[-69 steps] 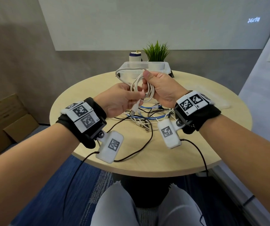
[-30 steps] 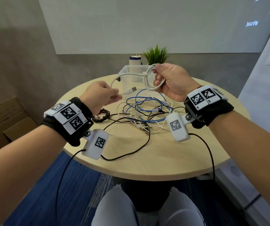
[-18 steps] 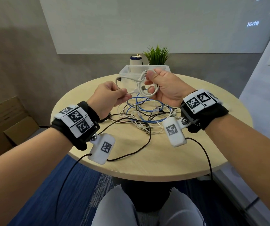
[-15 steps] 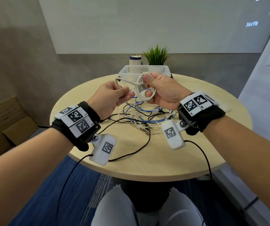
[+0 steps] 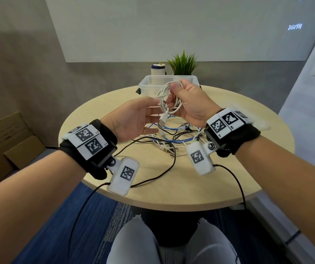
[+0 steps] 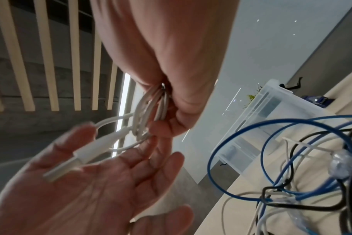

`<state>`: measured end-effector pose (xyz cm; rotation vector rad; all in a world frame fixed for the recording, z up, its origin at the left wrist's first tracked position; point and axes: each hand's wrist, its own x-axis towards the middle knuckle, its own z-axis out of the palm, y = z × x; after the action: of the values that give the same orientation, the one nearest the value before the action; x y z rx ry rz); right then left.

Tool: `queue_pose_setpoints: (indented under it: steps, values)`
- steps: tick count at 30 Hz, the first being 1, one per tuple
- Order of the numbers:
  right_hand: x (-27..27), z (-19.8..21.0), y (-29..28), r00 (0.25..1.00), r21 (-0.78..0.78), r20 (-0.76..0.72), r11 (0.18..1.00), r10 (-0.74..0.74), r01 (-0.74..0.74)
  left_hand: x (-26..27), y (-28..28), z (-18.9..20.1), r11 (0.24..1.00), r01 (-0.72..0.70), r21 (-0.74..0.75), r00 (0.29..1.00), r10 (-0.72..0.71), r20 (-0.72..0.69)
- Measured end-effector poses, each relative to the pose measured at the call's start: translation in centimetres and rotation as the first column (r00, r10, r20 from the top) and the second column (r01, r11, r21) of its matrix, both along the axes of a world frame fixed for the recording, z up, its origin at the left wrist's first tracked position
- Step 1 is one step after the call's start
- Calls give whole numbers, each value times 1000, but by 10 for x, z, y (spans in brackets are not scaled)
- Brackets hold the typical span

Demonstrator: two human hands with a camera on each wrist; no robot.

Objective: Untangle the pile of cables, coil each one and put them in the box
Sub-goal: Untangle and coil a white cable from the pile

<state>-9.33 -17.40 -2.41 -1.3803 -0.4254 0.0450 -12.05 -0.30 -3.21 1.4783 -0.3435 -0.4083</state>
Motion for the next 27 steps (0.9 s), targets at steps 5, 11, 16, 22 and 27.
queue_pose_setpoints:
  steps: [5,11,16,22,27]
  values:
    - [3,-6,7,977,-213,170,963,-131,166,-4,-16,-3,993,-107,-56,994,107,5]
    - [4,-3,6,965,-103,102,962,-242,252,-7,-14,-9,987,59,147,998,-57,-12]
    - [2,7,1,979,-14,57,980,-197,198,-9,-11,-14,814,42,579,966,-181,184]
    - [-7,10,2,997,61,-54,997,50,-47,-1,-8,-16,781,-289,553,937,114,330]
    - [-11,10,-2,984,1,-78,987,159,-159,1,-3,-4,889,-404,213,901,347,261]
